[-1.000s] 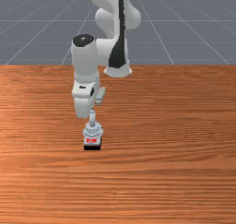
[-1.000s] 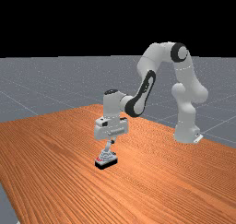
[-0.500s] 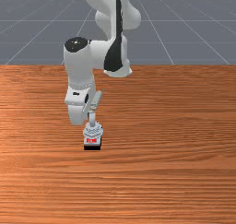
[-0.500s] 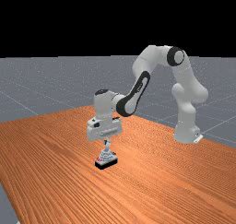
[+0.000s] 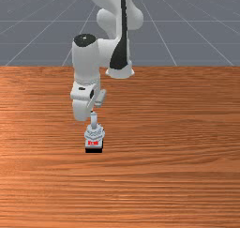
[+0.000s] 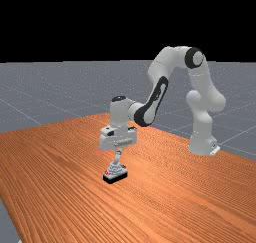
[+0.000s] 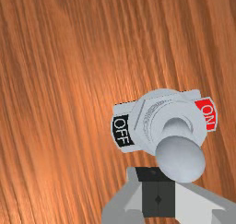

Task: Turn on the trigger

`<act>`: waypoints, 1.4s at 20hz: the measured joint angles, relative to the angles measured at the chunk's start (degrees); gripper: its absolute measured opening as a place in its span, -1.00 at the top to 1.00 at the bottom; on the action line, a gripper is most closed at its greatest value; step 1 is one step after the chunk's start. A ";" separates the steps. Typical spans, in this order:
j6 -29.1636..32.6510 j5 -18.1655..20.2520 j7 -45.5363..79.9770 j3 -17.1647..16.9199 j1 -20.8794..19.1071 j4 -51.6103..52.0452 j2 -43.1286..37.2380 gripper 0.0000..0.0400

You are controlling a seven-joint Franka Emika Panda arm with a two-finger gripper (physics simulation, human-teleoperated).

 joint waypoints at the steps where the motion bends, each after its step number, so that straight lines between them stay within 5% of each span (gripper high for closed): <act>1: 0.21 -0.97 1.45 -0.58 0.61 -0.26 -0.16 1.00; 17: 2.97 1.01 0.73 0.71 -0.03 -4.54 -3.20 1.00; 28: -7.37 -0.08 2.85 -0.31 0.07 3.19 -0.04 1.00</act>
